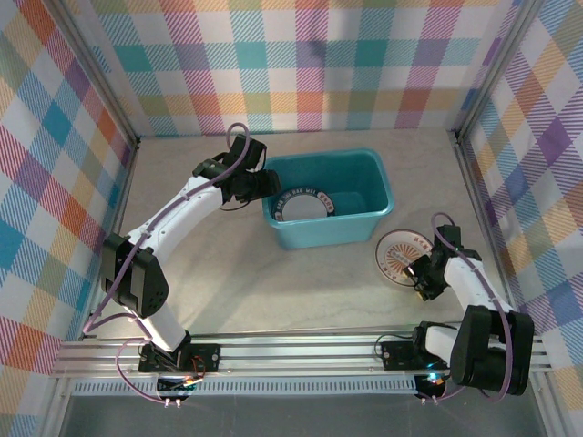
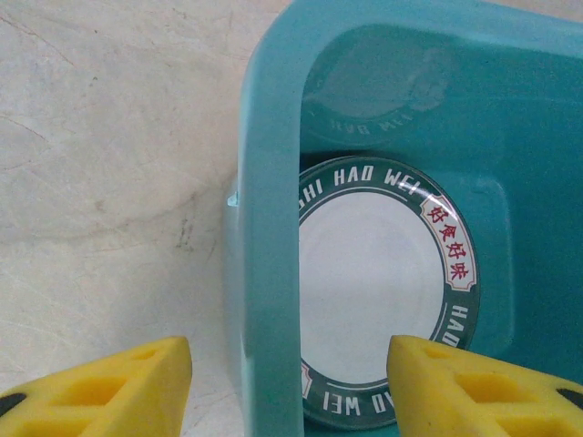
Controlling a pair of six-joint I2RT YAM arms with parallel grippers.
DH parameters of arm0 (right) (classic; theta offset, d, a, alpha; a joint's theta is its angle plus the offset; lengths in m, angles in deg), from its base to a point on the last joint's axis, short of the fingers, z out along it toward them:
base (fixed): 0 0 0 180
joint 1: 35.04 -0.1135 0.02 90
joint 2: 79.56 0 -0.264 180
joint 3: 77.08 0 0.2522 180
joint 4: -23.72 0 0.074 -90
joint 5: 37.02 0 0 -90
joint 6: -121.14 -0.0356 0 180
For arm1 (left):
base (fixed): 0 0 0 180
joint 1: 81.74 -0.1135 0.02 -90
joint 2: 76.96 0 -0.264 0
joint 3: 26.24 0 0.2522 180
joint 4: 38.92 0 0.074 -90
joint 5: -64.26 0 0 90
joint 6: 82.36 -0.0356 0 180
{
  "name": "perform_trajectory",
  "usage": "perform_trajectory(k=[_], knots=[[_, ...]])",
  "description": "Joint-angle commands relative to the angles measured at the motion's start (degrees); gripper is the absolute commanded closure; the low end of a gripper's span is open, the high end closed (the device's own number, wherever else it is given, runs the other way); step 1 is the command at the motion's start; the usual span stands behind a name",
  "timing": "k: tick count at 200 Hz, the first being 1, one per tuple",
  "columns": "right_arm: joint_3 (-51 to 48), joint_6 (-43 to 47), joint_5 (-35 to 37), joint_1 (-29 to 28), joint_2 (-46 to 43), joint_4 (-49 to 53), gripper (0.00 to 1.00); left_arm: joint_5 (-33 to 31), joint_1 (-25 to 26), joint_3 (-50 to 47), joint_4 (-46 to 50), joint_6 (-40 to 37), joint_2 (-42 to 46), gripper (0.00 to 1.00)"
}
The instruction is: Place the plates into the plastic bin on the countertop
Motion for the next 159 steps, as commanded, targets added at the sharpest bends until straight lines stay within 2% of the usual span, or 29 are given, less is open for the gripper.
perform_trajectory(k=[1, 30, 57, 137, 159], knots=[[-0.02, -1.01, 1.31, 0.43, 1.26, -4.0, 0.51, -0.53, -0.37, -0.27, -0.35, 1.17, -0.33, 0.41], [0.1, -0.71, 0.45, 0.37, 4.69, -5.5, 0.56, -0.31, -0.37, -0.26, -0.44, 1.57, -0.2, 0.41], [-1.12, -0.42, 0.83, 0.43, 4.2, -5.96, 0.62, -0.36, -0.36, -0.81, -0.52, 1.78, 0.27, 0.41], [-2.78, 0.62, 2.61, 0.44, -6.4, -2.88, 0.97, -0.34, -0.02, -2.77, -1.31, 2.29, 3.06, 0.41], [-1.33, 0.81, 2.7, 0.39, -9.79, -0.2, 1.0, -0.18, 0.18, -2.67, -1.41, 2.28, 3.56, 0.41]])
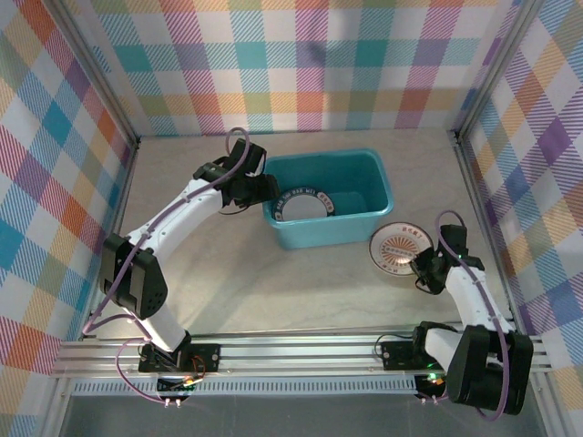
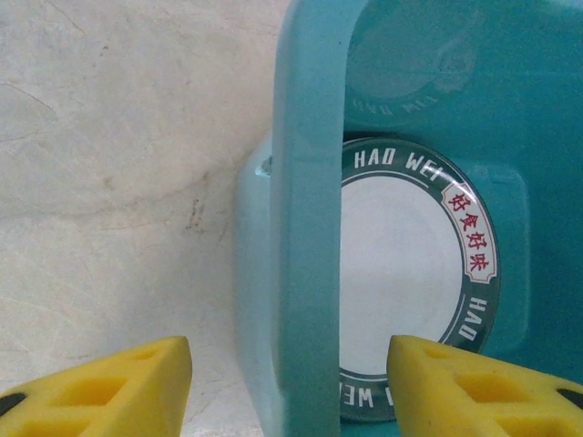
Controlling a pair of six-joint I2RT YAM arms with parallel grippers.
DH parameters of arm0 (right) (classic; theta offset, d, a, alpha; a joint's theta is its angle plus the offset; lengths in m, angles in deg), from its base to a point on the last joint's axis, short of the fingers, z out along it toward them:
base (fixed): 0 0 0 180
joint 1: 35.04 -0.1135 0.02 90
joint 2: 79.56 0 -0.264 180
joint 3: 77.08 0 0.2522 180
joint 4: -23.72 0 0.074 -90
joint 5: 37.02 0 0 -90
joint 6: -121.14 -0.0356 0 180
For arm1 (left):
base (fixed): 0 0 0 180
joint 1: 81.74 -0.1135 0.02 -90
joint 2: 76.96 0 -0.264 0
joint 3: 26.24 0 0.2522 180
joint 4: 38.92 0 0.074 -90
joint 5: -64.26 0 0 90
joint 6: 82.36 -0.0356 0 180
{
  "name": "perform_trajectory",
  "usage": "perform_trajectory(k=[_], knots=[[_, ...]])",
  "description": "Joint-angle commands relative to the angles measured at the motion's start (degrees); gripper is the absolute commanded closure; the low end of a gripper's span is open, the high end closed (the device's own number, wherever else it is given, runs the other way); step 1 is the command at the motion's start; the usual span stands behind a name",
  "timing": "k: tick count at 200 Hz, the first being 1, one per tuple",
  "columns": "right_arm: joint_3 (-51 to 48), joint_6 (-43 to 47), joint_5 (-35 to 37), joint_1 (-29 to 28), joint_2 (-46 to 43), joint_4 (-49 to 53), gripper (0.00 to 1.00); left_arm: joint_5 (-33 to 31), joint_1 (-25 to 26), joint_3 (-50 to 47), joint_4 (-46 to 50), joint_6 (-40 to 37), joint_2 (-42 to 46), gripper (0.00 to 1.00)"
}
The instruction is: Place the plates into the plastic bin on the countertop
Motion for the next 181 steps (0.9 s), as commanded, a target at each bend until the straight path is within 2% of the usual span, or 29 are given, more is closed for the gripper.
perform_trajectory(k=[1, 64, 106, 130, 159, 168, 181], knots=[[0.42, 1.51, 2.35, -0.14, -2.6, 5.76, 1.0, -0.18, 0.16, -0.14, -1.21, 0.82, 2.78, 0.41], [11.45, 2.5, 6.55, -0.09, -15.64, 17.18, 1.0, 0.2, 0.25, 2.73, 1.12, -0.73, 1.35, 0.41], [25.11, 4.62, 7.0, -0.07, -14.93, 18.74, 1.0, -0.35, 0.42, 4.6, 2.13, -2.19, -0.93, 0.4], [31.64, 4.89, 3.04, -0.14, -11.66, 15.35, 1.0, -0.25, 0.42, 6.22, 2.57, -3.15, -3.27, 0.4], [39.98, 6.08, -5.09, -0.16, -5.67, 10.78, 1.0, 0.01, 0.6, 7.86, 1.89, -3.73, -5.4, 0.45], [42.01, 6.52, -7.92, -0.32, -4.06, 9.18, 1.0, -0.02, 0.61, 8.21, 1.5, -3.82, -5.9, 0.47], [44.66, 7.19, -12.59, -0.47, -1.49, 6.62, 1.0, 0.35, 0.66, 8.42, 0.93, -4.15, -6.33, 0.58]])
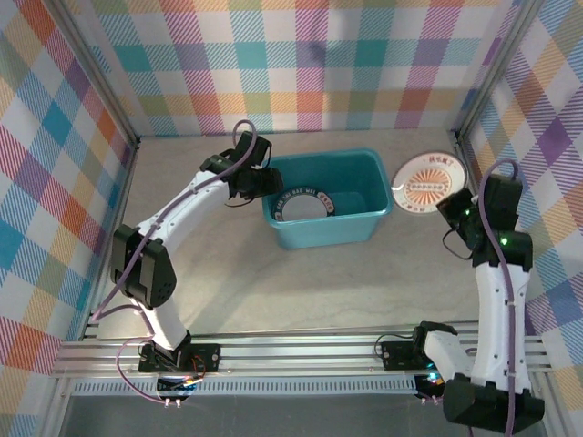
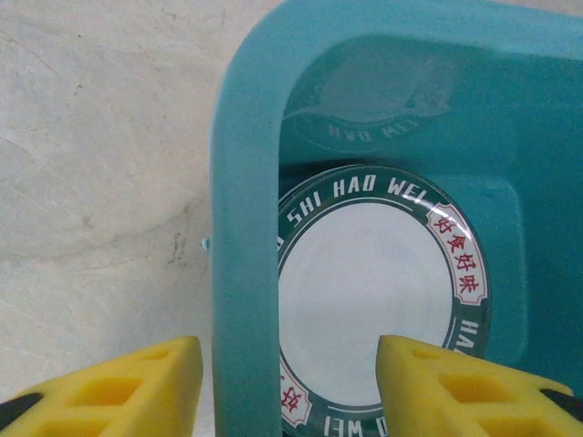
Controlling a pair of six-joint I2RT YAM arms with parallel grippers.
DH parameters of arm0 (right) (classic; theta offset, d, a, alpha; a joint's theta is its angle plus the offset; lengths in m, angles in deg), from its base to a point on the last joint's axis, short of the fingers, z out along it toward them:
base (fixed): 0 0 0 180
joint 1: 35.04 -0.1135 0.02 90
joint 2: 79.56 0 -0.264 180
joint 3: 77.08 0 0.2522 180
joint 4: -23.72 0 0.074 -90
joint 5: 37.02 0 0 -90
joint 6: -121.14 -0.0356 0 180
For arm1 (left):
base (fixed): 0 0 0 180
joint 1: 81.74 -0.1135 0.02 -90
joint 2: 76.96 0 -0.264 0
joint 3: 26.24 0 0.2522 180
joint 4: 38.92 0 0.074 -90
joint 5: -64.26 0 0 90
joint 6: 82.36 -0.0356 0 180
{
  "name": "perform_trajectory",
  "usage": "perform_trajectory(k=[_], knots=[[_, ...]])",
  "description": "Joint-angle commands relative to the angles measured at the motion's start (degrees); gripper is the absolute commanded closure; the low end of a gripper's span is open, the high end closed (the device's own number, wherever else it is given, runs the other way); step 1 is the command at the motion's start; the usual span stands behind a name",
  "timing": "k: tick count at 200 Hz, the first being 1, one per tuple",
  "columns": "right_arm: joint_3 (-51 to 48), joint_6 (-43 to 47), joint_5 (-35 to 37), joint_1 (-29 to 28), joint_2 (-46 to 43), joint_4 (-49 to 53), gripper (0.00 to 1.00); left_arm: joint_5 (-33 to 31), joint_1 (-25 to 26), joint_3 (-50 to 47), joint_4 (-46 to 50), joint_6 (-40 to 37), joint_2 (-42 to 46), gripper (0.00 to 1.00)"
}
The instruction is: Place the plates into the plastic bin on the countertop
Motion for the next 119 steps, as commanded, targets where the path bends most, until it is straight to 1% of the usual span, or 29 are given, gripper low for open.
perform_trajectory(k=[1, 18, 41, 52, 74, 119], knots=[[5.48, 2.37, -11.32, -0.44, 3.17, -8.0, 1.0, 0.34, 0.52, 2.32, 0.28, -1.16, -0.83, 0.59], [8.07, 2.78, -17.51, -1.26, 6.65, -10.7, 1.0, 0.56, 0.54, 2.0, -0.63, -1.38, -0.92, 0.68], [9.11, 3.57, -23.87, -3.67, 9.95, -15.13, 1.0, 0.32, 0.62, 0.61, -2.0, -1.25, -0.36, 0.74], [9.58, 5.07, -25.72, -5.66, 11.2, -16.21, 1.0, 0.32, 0.71, -0.26, -2.89, -1.2, 0.19, 0.76], [9.52, 7.06, -30.25, -8.95, 13.09, -17.81, 1.0, -0.36, 1.52, -3.79, -6.76, -1.13, 2.95, 0.79], [6.3, 9.89, -35.23, -13.31, 13.9, -18.08, 1.0, -7.1, 4.78, -15.88, -19.2, -2.31, 12.48, 0.83]])
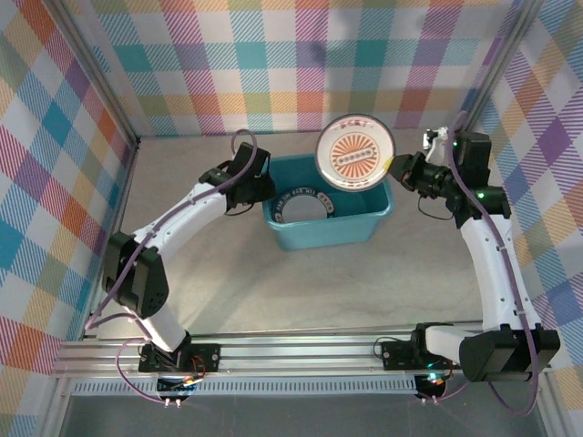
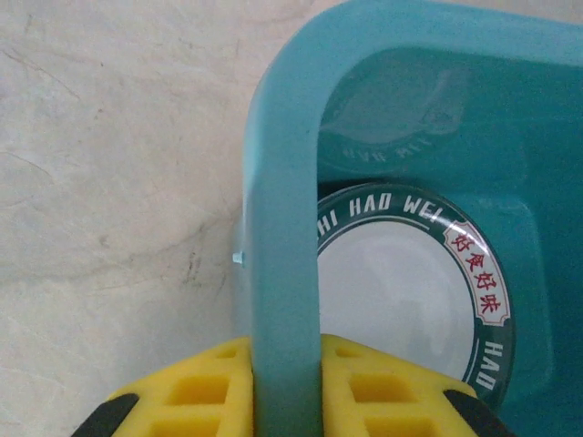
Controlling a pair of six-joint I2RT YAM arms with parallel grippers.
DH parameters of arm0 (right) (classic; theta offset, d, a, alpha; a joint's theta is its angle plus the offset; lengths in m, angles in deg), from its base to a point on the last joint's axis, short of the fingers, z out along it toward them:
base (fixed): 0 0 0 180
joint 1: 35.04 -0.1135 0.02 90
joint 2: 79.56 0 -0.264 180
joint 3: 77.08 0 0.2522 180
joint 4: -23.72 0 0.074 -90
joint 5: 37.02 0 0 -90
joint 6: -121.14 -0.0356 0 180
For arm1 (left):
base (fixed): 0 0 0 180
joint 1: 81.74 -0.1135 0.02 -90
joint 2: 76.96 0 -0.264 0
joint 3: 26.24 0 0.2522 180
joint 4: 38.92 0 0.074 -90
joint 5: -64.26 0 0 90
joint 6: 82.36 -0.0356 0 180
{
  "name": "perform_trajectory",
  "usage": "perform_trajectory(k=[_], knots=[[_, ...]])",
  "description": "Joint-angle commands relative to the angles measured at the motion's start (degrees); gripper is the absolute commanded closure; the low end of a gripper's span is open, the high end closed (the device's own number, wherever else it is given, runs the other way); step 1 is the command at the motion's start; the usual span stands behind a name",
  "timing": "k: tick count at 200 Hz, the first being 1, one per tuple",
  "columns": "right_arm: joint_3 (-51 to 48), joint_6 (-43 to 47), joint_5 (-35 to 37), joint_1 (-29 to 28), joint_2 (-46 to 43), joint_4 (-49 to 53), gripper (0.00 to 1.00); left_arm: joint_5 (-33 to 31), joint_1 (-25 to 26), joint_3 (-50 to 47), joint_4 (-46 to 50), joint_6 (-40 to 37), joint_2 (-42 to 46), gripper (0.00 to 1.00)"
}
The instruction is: Place the plates into the plastic bin on the countertop
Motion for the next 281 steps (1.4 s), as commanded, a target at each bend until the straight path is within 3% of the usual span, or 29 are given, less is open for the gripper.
perform_trajectory(k=[1, 56, 111, 158, 174, 217, 244, 258, 281], knots=[[-1.2, 3.15, -6.37, -1.46, -0.65, -4.15, 1.0, -2.35, 2.8, -4.88, -8.75, -2.12, 6.5, 0.83], [-5.04, 5.85, -7.44, -7.3, 1.7, -4.06, 1.0, -4.69, 4.91, -9.73, -17.0, -4.8, 9.37, 0.86], [-9.83, 7.73, -3.57, -10.72, 0.51, -0.76, 1.0, -6.91, 6.38, -12.9, -20.89, -5.83, 11.55, 0.87], [-9.16, 6.64, 3.83, -10.5, 0.11, 0.76, 1.0, -7.66, 7.21, -16.35, -26.23, -8.33, 14.68, 0.87], [-8.61, 4.75, 2.48, -10.5, 1.32, -1.16, 1.0, -8.27, 7.31, -16.17, -25.87, -9.12, 14.96, 0.87], [-7.21, 14.36, 2.69, -10.5, 3.78, 4.43, 1.0, -9.14, 8.18, -18.08, -30.02, -10.21, 15.44, 0.88], [-8.4, 19.48, 7.11, -10.5, 3.89, 5.76, 1.0, -11.4, 9.31, -17.76, -29.89, -11.69, 14.91, 0.89], [-9.52, 20.27, 8.96, -10.5, 4.49, 4.8, 1.0, -11.86, 9.54, -17.84, -30.12, -11.79, 14.57, 0.89], [-9.01, 19.39, 5.91, -10.67, 8.26, 3.57, 1.0, -12.41, 9.85, -17.19, -30.11, -11.62, 13.94, 0.89]])
